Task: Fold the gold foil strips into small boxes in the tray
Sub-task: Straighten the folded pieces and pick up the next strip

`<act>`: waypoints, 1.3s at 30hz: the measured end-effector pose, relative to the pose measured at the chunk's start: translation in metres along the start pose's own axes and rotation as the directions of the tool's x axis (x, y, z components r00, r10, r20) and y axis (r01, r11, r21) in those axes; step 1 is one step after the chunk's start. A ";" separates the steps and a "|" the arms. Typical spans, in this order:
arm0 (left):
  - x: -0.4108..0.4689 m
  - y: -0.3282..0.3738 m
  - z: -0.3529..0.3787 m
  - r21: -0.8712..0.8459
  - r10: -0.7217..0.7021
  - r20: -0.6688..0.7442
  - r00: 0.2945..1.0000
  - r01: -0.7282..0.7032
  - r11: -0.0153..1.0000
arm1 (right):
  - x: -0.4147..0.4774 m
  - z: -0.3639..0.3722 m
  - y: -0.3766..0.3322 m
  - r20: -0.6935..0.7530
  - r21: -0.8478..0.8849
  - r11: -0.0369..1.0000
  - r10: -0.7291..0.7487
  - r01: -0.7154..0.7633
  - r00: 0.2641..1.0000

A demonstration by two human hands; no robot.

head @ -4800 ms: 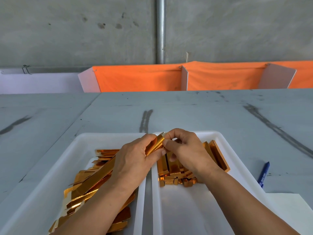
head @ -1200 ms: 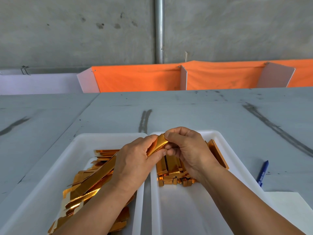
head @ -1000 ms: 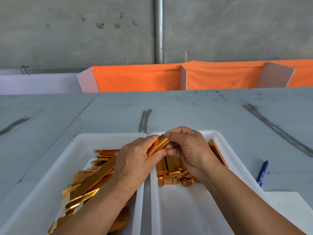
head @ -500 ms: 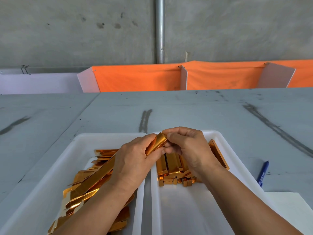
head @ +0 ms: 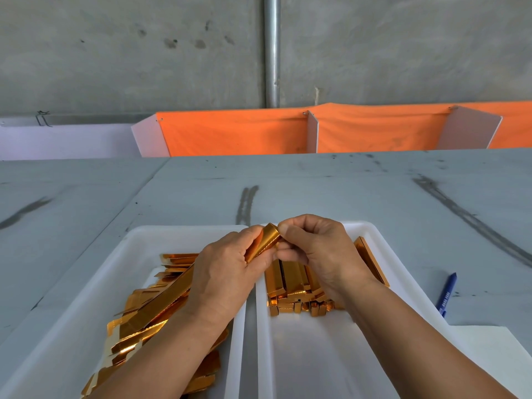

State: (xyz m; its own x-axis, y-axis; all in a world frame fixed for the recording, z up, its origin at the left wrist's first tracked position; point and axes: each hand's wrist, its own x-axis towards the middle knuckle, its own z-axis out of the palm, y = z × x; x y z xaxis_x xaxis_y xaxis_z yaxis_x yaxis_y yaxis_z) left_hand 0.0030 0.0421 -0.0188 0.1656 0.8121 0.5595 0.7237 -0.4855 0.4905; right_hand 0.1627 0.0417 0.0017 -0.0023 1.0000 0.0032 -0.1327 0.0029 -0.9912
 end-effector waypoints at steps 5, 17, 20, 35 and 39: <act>-0.001 0.000 0.001 0.029 0.007 -0.007 1.000 -0.007 1.000 | -0.001 0.000 0.003 -0.048 -0.171 0.982 -0.091 0.081 0.995; -0.001 0.000 0.002 0.072 -0.016 -0.019 1.000 0.017 0.997 | 0.000 0.004 0.007 -0.034 -0.201 0.972 -0.128 0.119 0.991; -0.001 0.001 0.003 0.091 -0.011 -0.023 1.000 0.013 0.996 | -0.001 0.002 0.005 -0.020 -0.154 0.983 -0.109 0.104 0.994; -0.001 0.002 0.003 0.141 -0.001 -0.020 1.000 0.004 0.990 | -0.001 0.005 0.009 -0.019 -0.179 0.980 -0.087 0.082 0.996; 0.000 0.003 0.002 0.134 0.000 -0.026 1.000 0.003 0.991 | 0.000 0.009 0.009 -0.027 -0.096 0.994 -0.059 0.056 0.998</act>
State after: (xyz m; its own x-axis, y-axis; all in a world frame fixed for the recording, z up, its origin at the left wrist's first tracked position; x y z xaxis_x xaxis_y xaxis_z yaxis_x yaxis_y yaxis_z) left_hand 0.0064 0.0416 -0.0190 0.1483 0.8031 0.5771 0.8071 -0.4354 0.3986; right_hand 0.1527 0.0420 -0.0064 0.0319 0.9978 0.0583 -0.0367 0.0594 -0.9976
